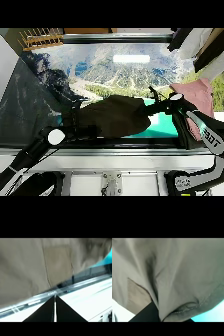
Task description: Fold the clothes and pants, and hang the long-sleeved shirts on hangers.
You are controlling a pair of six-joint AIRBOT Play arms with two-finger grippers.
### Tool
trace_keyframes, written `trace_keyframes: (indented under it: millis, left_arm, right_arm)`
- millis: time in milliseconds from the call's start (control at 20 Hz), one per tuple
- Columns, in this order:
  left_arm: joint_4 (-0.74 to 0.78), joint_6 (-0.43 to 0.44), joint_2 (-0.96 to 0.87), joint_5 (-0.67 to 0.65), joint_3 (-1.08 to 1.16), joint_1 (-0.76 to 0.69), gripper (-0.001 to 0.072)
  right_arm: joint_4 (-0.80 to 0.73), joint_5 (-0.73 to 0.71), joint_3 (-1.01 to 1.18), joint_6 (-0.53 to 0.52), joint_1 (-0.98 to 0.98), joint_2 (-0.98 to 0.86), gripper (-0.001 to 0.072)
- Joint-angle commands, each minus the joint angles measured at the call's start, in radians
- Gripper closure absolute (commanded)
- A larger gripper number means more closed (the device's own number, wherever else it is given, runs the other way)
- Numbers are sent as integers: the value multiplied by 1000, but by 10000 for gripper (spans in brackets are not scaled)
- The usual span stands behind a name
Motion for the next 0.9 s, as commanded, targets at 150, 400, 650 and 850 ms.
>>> trace_keyframes:
  millis: [150, 400, 650, 850]
  left_arm:
    - [0, -10, -24, 26, 0, -37, 694]
    - [3, -10, -24, 30, 0, -37, 694]
    - [3, -9, -24, 43, 0, -37, 694]
    - [4, -8, -24, 60, 0, -37, 694]
  right_arm:
    - [-325, -82, 480, 370, -10, 11, 713]
    - [-558, -161, 869, 678, -161, 23, 713]
    - [-847, -82, 890, 943, -340, 166, 713]
    - [-945, 90, 863, 973, -461, 281, 713]
